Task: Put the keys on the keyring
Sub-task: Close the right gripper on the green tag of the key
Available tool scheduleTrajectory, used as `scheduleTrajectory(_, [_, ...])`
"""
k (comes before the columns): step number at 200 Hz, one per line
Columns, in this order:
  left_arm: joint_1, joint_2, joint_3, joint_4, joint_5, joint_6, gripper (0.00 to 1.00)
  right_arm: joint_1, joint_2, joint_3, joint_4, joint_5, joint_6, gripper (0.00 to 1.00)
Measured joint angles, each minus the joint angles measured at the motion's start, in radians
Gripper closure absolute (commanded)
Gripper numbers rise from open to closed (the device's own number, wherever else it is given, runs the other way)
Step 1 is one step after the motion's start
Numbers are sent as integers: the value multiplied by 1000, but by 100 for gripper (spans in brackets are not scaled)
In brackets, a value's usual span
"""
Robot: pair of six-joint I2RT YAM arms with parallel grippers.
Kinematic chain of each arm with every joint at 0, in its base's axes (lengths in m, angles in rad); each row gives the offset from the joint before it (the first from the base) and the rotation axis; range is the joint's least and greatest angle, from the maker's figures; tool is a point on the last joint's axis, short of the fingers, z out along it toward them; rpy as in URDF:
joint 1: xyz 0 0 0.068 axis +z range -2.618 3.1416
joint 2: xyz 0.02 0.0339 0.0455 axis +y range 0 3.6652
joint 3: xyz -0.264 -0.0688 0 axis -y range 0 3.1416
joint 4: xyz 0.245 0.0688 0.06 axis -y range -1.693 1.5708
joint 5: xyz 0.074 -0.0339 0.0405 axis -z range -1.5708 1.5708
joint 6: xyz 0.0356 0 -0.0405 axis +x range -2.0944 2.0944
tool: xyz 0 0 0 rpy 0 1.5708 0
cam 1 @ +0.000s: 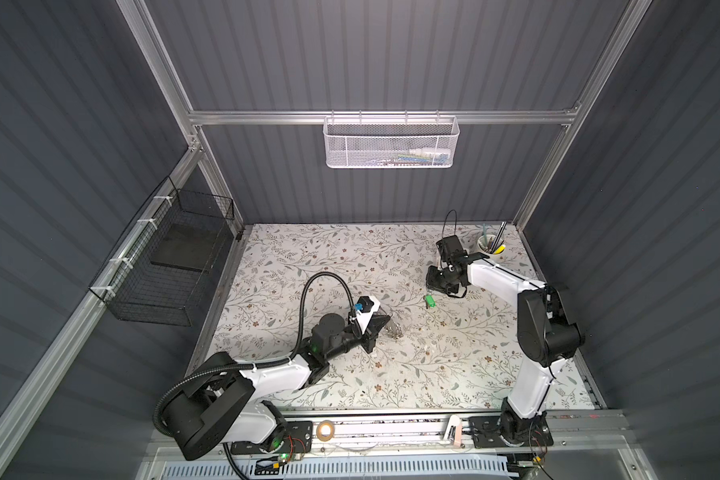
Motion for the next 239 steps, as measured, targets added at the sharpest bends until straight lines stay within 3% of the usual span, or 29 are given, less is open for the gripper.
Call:
scheduleTrajectory(23, [0, -8, 0, 1, 4, -7, 100, 20, 48, 68, -52, 61, 52, 73])
scheduleTrajectory(97, [0, -18, 0, 8, 14, -20, 100, 52, 113, 127, -119, 161, 139, 64])
scheduleTrajectory(181, [0, -33, 0, 11, 26, -34, 100, 52, 171, 153, -127, 167, 150, 68])
scheduleTrajectory(239, [0, -33, 0, 16, 26, -34, 100, 55, 174, 153, -127, 159, 153, 76])
